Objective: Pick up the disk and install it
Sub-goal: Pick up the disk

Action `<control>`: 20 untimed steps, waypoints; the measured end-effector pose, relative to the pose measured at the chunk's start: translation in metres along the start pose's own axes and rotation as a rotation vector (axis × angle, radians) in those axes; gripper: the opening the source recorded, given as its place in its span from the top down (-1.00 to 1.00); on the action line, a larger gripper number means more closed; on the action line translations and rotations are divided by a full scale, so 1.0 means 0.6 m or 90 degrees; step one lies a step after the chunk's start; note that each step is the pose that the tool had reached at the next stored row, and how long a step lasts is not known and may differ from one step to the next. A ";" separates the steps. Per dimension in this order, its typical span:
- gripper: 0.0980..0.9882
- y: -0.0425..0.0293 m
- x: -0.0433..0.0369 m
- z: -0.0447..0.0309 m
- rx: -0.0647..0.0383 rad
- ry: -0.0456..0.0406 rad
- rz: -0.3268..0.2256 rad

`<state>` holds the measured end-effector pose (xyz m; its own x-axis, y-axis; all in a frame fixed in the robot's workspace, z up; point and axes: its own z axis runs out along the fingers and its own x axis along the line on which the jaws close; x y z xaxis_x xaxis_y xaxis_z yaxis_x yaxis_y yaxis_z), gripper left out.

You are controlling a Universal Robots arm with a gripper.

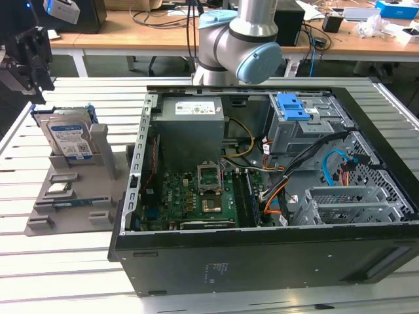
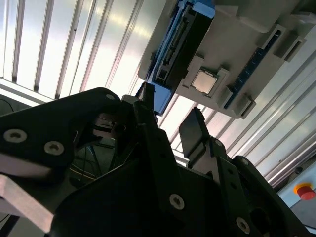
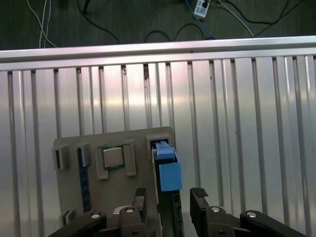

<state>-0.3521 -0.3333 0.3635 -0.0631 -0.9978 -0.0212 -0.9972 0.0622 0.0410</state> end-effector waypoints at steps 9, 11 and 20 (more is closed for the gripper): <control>0.14 -0.001 -0.002 0.037 0.000 0.0006 0.000; 0.14 -0.002 -0.003 0.045 0.000 0.0009 0.000; 0.14 -0.001 -0.008 0.070 0.000 0.0031 -0.018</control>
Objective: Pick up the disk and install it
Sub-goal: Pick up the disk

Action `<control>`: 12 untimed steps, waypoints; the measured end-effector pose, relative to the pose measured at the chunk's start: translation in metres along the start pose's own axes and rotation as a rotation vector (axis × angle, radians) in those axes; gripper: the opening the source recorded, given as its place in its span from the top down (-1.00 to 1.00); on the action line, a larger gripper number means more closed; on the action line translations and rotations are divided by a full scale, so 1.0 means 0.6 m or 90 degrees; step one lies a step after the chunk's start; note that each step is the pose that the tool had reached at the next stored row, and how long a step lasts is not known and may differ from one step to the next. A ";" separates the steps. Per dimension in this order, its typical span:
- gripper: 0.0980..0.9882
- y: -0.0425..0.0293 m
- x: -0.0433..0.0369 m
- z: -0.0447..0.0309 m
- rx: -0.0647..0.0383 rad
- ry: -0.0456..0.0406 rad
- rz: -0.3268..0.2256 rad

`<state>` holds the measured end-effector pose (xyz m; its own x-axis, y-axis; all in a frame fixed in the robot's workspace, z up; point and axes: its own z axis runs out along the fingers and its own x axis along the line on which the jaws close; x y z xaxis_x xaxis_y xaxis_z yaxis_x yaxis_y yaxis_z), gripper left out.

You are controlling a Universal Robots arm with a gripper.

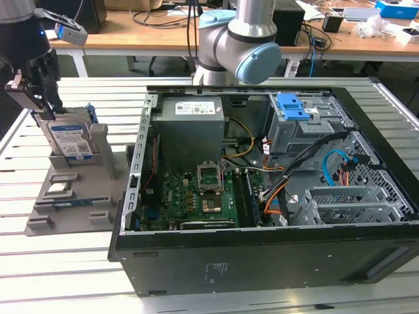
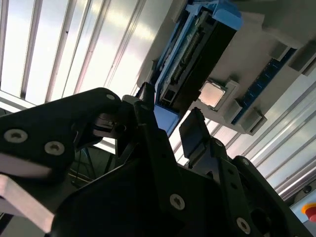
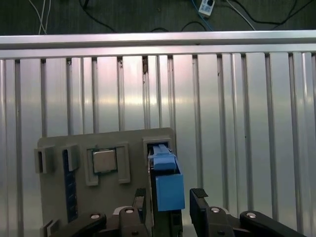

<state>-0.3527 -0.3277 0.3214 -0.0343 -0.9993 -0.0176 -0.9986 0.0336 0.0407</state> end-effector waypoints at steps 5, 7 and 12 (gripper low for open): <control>0.14 0.000 0.000 0.019 0.000 0.0000 0.000; 0.14 0.000 0.000 0.023 0.000 0.0000 0.000; 0.14 0.000 0.001 0.031 0.000 0.0000 0.000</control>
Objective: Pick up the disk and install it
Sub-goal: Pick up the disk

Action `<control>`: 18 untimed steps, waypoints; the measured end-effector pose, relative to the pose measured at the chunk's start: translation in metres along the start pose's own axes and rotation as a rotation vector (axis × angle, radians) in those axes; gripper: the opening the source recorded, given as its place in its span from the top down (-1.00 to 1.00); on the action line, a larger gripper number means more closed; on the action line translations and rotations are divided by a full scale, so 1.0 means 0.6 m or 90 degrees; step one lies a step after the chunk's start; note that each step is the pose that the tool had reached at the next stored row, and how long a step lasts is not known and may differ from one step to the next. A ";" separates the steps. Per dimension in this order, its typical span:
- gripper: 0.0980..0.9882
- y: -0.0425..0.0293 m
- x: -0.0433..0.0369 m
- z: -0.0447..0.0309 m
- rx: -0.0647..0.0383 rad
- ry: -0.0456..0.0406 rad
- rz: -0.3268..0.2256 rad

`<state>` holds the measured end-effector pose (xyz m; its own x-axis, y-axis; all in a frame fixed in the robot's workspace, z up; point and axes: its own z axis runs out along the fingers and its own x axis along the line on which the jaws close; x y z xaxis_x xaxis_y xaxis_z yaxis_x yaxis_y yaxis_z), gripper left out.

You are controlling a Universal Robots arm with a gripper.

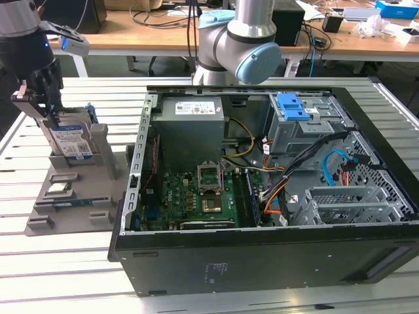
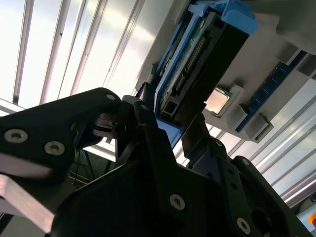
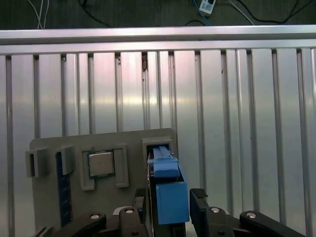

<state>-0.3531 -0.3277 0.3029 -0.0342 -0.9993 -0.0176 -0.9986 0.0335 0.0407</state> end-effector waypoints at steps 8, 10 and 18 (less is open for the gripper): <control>0.14 -0.001 0.000 0.031 0.000 0.0001 -0.001; 0.14 -0.002 0.000 0.031 0.000 0.0005 -0.006; 0.14 -0.007 -0.001 0.032 -0.001 0.0029 -0.066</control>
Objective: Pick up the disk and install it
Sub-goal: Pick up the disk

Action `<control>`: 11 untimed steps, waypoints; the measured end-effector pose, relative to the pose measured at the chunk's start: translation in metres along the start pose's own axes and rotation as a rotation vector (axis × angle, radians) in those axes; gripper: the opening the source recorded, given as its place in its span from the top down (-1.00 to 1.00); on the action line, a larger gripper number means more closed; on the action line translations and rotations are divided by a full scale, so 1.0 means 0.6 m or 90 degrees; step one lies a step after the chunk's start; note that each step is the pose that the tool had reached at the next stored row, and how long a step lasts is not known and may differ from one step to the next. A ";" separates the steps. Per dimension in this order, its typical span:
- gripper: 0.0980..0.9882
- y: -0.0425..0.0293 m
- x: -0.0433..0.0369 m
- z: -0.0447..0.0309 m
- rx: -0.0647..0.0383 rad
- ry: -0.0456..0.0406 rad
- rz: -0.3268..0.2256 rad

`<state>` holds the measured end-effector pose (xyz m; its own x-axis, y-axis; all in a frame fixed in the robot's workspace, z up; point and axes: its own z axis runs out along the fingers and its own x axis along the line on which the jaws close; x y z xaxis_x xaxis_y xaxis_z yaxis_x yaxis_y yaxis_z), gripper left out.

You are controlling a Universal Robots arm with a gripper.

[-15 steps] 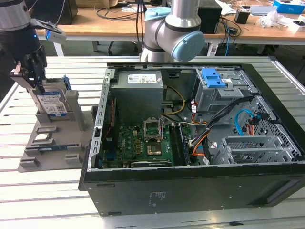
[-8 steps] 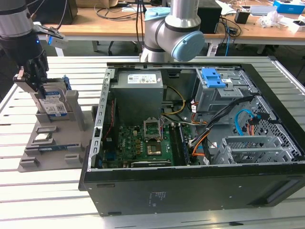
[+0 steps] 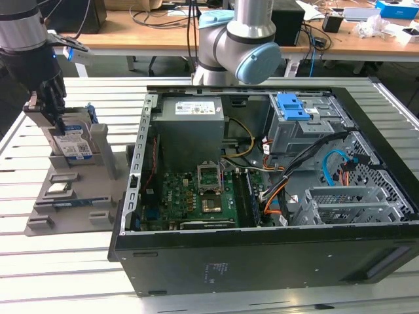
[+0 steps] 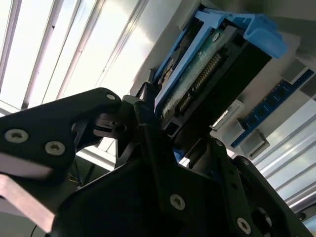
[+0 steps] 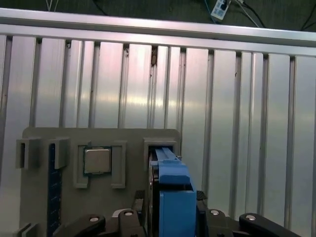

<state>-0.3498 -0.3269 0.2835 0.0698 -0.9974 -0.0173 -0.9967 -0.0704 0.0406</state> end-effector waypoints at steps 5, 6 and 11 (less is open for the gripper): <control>0.14 -0.002 0.000 0.000 0.000 0.0009 -0.022; 0.14 -0.002 0.000 0.000 0.000 0.0010 -0.023; 0.14 -0.002 0.000 0.000 0.000 0.0010 -0.023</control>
<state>-0.3486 -0.3265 0.2835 0.1053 -0.9943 -0.0172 -0.9935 -0.1059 0.0407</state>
